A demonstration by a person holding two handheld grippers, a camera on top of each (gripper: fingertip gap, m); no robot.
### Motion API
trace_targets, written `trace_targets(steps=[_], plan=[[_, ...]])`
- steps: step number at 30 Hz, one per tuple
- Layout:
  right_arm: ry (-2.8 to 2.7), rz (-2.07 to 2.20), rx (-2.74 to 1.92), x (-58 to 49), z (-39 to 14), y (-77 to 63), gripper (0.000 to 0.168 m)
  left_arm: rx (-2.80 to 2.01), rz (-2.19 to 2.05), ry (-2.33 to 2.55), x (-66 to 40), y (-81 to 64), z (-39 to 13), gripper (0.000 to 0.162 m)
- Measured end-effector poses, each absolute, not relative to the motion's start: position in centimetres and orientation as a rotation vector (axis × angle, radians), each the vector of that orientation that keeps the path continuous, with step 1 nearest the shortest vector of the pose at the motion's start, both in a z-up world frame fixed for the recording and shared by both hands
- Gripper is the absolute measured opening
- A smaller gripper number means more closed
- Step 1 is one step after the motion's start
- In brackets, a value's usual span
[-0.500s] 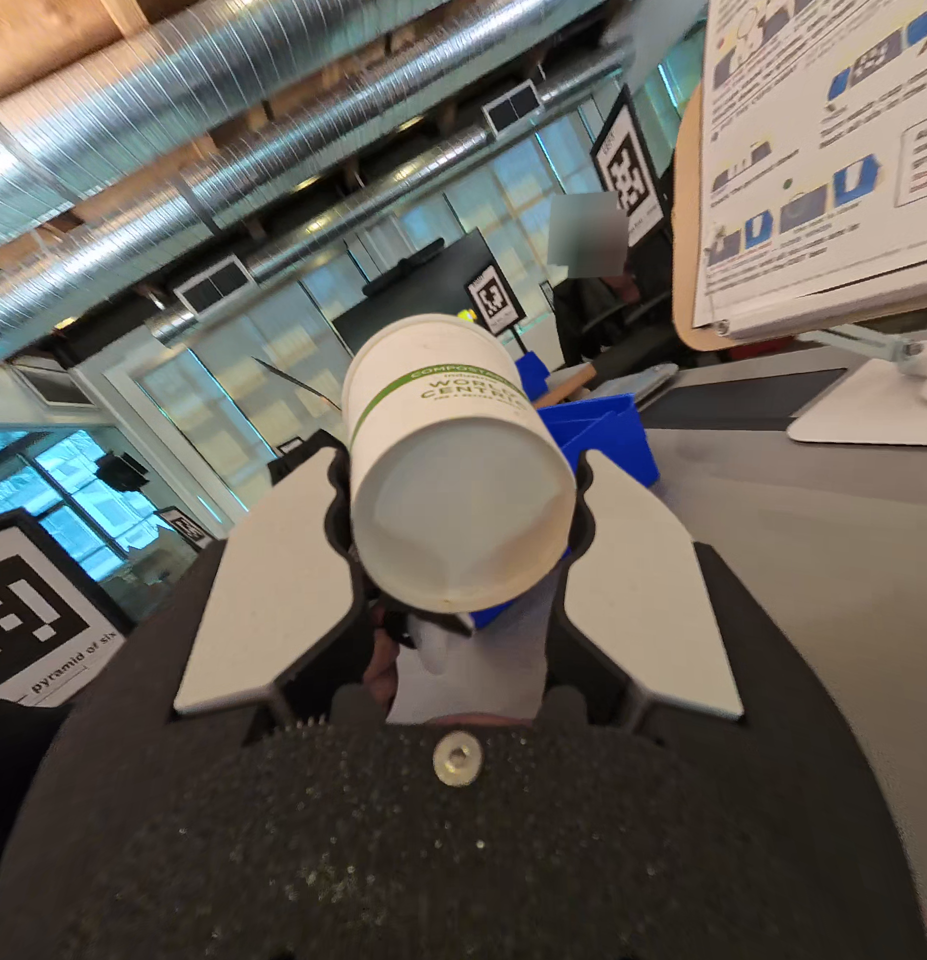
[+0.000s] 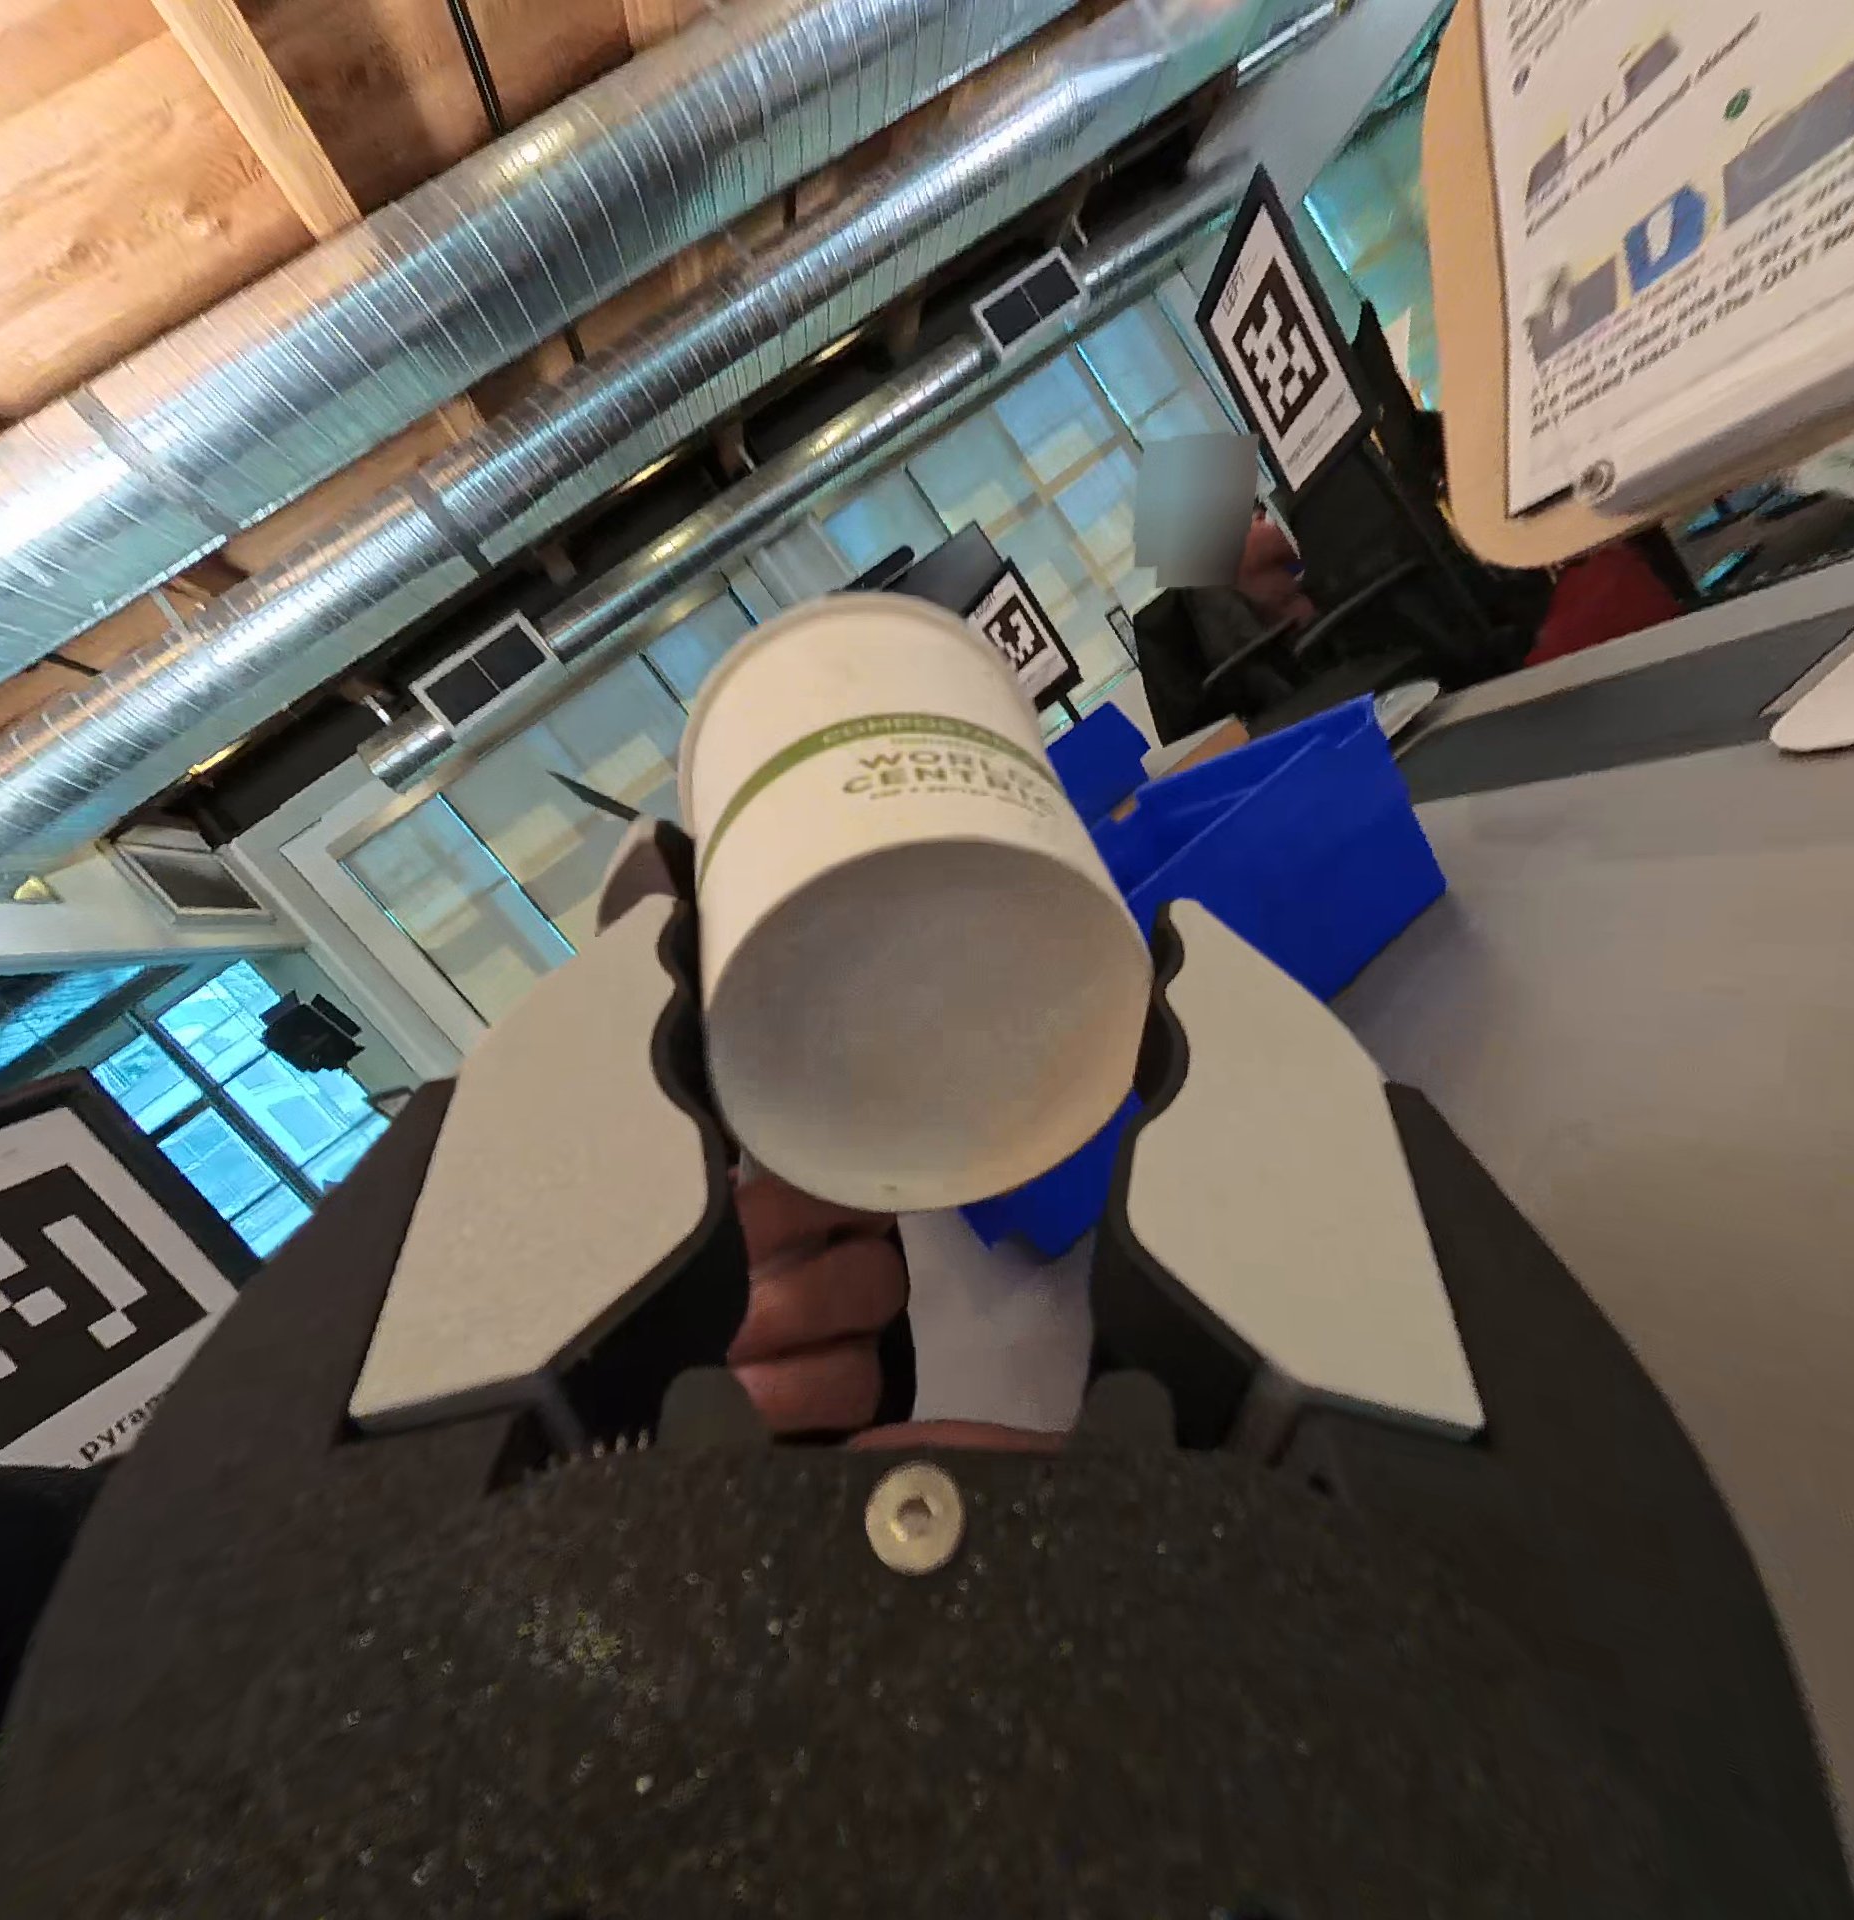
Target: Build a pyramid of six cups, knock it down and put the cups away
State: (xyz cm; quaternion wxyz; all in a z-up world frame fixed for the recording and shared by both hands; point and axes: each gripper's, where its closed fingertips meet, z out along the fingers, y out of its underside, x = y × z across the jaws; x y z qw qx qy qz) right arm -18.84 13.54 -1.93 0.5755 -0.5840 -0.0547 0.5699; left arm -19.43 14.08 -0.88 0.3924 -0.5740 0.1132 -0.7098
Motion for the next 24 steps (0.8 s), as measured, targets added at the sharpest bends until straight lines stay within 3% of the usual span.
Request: trace_targets(steps=[9, 16, 20, 24], plan=[[-0.41, 1.268, -1.65, -19.4, -4.9, 12.0, 0.084, -1.526, -1.828, 0.408, -20.4, 14.1, -1.5, 0.083], [-0.889, 0.956, -1.66, -13.3, -0.1, 11.0, 0.082, -1.633, -1.636, 0.853, -20.8, 12.7, -1.4, 0.083], [-1.19, 0.823, -1.601, -13.5, 3.1, 12.1, 0.067, -1.668, -1.403, 1.032, -20.5, 13.0, -1.7, 0.084], [-1.52, 0.734, -1.63, -15.7, 3.1, 12.4, 0.056, -1.687, -1.261, 1.124, -19.6, 13.0, -2.5, 0.084]])
